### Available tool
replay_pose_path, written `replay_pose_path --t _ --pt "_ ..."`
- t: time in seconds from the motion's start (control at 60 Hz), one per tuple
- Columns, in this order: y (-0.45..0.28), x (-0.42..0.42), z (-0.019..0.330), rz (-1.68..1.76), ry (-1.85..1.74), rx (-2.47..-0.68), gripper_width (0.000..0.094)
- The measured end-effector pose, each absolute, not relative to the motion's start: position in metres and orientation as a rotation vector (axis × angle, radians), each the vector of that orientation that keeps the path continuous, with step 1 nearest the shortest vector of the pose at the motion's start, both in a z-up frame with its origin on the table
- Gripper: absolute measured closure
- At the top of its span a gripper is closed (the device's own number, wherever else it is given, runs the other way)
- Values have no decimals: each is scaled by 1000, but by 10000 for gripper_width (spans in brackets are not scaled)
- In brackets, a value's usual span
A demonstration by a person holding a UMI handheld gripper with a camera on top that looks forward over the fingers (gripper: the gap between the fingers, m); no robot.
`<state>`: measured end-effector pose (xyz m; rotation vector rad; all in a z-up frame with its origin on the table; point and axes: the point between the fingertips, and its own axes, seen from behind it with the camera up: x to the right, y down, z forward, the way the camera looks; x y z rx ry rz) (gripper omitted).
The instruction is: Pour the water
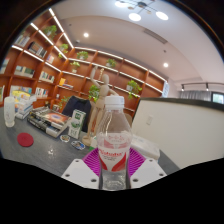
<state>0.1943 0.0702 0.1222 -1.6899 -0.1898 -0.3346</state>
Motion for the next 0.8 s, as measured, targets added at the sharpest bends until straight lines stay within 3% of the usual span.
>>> replay_pose_path --t 0.267,0.533,0.8 --pt "90 50 178 -815 -771 -1490 601" --pt "106 -103 207 -1195 -1244 -1062 603" --pt "109 -184 222 -1566 -1527 -563 602"
